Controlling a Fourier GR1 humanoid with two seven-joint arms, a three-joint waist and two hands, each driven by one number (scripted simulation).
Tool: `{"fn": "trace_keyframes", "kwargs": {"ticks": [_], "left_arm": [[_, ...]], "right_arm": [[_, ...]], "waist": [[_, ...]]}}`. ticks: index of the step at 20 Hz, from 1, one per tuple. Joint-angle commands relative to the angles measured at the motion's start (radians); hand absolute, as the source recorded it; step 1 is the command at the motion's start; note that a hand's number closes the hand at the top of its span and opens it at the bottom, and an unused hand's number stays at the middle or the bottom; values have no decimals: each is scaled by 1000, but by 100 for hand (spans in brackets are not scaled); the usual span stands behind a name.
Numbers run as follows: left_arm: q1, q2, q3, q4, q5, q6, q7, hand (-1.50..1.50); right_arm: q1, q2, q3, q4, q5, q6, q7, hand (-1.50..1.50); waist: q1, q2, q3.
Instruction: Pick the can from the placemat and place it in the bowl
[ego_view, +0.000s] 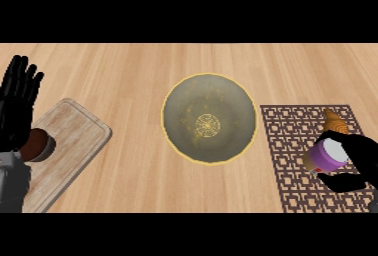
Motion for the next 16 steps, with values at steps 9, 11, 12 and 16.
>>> {"fn": "trace_keyframes", "kwargs": {"ticks": [9, 11, 12, 16], "left_arm": [[-72, -42, -62, 17, -10, -29, -32, 0], [-82, -45, -64, 13, -5, -31, -30, 0], [-82, -40, -57, 14, 3, -34, -20, 0], [-104, -29, -47, 36, 5, -36, -14, 0]], "right_arm": [[-305, -318, 42, 302, 51, 91, -452, 150], [-362, -369, 35, 374, 40, 86, -569, 150], [-385, -393, 29, 408, 38, 83, -615, 150], [-471, -433, -9, 558, 65, -57, -749, 150]], "waist": [[136, 63, 17], [133, 53, 16], [139, 53, 16], [121, 52, 17]]}}
